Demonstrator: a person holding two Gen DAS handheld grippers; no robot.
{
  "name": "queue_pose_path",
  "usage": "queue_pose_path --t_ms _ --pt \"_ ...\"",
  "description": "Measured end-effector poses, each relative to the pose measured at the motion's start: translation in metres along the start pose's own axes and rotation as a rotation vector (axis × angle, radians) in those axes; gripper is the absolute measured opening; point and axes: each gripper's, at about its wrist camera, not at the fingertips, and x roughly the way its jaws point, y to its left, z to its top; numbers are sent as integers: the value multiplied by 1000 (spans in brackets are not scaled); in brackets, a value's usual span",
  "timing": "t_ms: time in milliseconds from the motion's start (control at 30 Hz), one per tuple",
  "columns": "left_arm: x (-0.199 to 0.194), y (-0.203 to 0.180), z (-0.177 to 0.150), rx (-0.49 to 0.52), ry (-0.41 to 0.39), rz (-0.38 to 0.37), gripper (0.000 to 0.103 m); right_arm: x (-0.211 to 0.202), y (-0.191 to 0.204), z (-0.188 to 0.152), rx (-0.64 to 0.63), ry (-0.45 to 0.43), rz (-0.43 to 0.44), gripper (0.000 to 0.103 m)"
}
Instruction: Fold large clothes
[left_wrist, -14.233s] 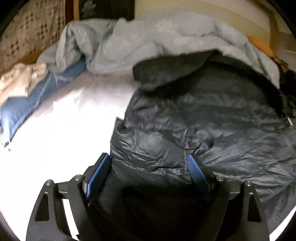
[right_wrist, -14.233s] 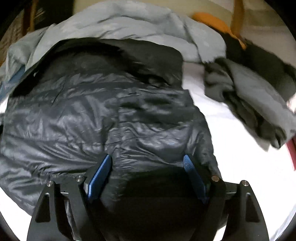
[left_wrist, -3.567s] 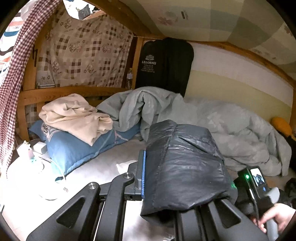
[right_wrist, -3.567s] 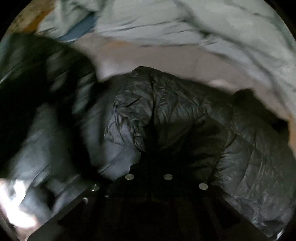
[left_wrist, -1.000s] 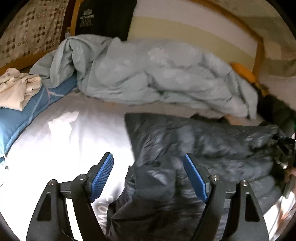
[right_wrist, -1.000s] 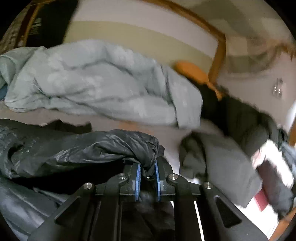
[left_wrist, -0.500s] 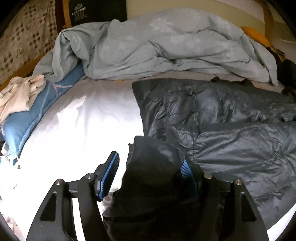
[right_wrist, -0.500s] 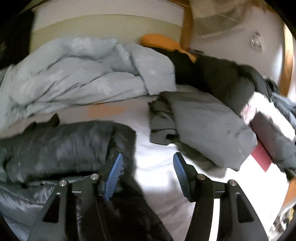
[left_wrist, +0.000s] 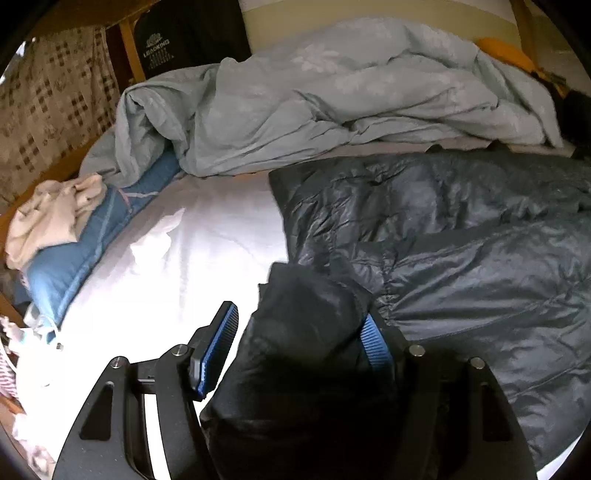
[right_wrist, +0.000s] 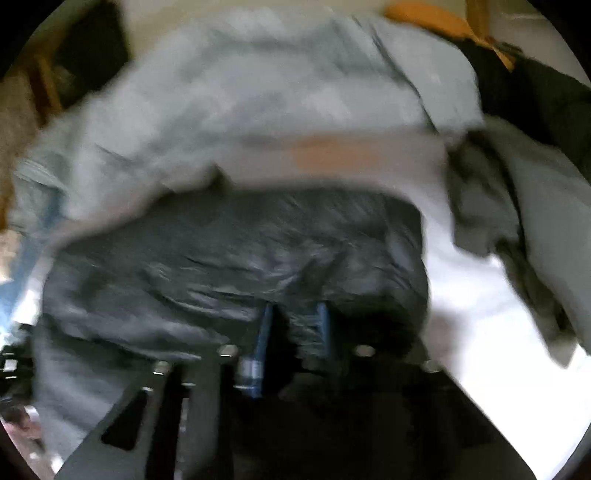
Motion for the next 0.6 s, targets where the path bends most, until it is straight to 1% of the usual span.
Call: queue_pose_path --t_ms 67,100,167,233,300,367,400,467,500,600 --pt "3 -1 -2 1 15 31 70 14 -16 -4 46 29 -9 3" --pt "5 -1 -2 -2 22 31 70 17 -22 -4 72 37 -14 0" --pt "8 0 -2 -4 33 22 70 19 -34 -4 122 46 -1 0" --pt "7 2 -2 -13 34 13 70 18 -35 -5 129 47 3 0" --pt "5 5 -2 -26 26 -7 70 14 -29 -4 95 26 -30 0" --pt "0 10 -1 -48 9 -33 68 2 -19 -2 46 -15 -80 0" --pt "-5 13 0 -64 -2 -53 68 -7 -13 -2 22 -42 -105 0" --pt "-20 19 5 -94 -52 -106 68 -29 -5 0 -5 -115 -105 3" --pt "-31 20 7 -98 -92 -123 68 -40 -4 2 -5 -143 -90 3" --pt "-57 20 12 -85 -193 -138 68 -75 -2 -4 8 -215 -16 3"
